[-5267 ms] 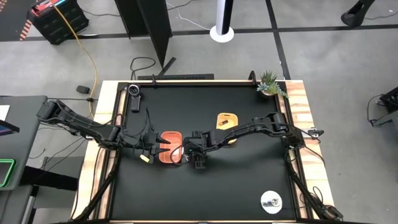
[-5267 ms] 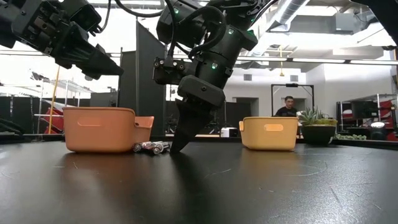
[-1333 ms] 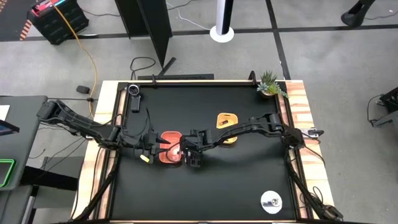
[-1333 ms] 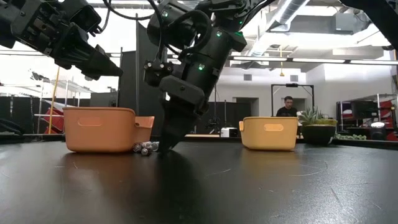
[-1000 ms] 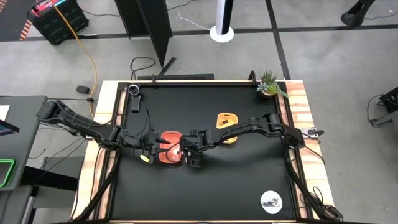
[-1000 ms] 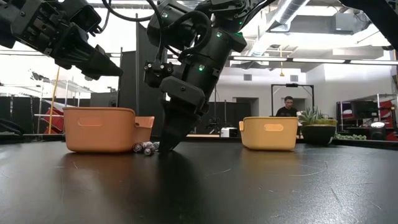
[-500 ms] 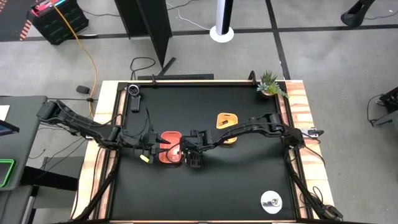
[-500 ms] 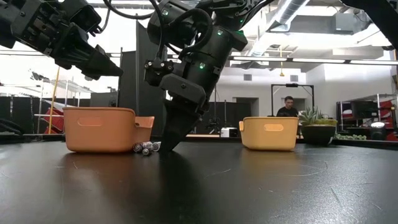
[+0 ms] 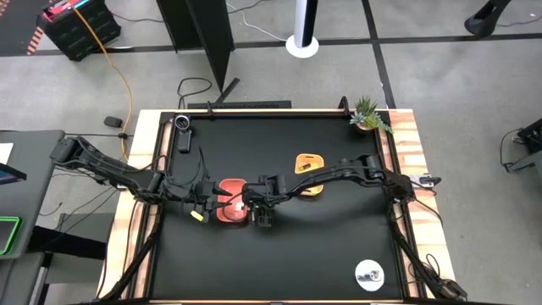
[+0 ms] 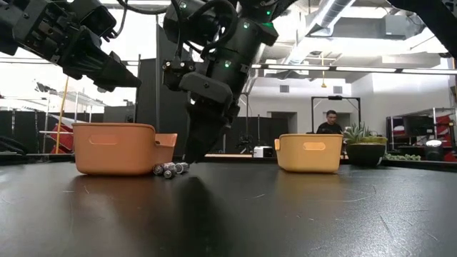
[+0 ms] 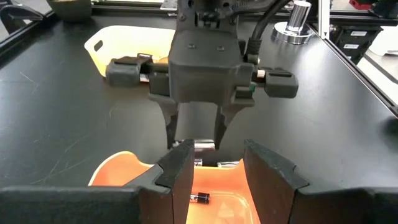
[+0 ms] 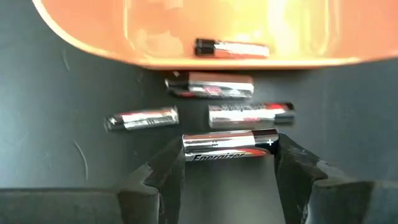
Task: Sort batteries
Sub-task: Put the big silver battery into the orange bin
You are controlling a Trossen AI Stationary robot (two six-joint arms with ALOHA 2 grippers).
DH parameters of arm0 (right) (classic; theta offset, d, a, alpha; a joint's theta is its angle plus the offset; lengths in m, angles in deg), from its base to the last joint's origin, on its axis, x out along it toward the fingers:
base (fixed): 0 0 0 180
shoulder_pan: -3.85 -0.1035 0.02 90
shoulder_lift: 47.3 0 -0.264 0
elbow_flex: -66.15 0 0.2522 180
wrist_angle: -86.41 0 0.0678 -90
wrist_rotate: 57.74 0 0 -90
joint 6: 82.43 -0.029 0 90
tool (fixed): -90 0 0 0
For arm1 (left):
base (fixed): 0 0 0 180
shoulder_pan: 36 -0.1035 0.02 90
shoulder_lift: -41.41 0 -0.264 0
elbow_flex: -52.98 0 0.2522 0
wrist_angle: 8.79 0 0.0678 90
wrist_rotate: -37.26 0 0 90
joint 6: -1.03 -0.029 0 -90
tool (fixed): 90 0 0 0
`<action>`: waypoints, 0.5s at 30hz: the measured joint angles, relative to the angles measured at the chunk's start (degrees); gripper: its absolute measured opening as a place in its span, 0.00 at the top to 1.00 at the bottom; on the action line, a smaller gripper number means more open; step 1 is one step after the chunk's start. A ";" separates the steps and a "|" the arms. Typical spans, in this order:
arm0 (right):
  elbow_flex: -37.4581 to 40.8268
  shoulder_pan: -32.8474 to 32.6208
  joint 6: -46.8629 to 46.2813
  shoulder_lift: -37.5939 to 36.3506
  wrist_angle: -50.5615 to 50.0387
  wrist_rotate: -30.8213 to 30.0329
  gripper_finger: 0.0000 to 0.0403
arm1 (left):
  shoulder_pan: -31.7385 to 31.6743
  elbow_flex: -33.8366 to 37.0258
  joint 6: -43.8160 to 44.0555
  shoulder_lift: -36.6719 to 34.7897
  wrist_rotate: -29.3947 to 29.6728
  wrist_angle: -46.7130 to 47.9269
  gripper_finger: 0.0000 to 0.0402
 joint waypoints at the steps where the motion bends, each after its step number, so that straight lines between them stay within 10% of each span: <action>1: -0.67 0.00 0.21 0.00 -1.20 -0.47 0.51 | 0.01 0.00 0.02 0.00 0.00 0.00 0.67; 15: -11.22 -1.36 3.77 -0.17 -1.24 -1.30 0.51 | 0.01 -0.02 0.04 0.00 0.00 -0.08 0.67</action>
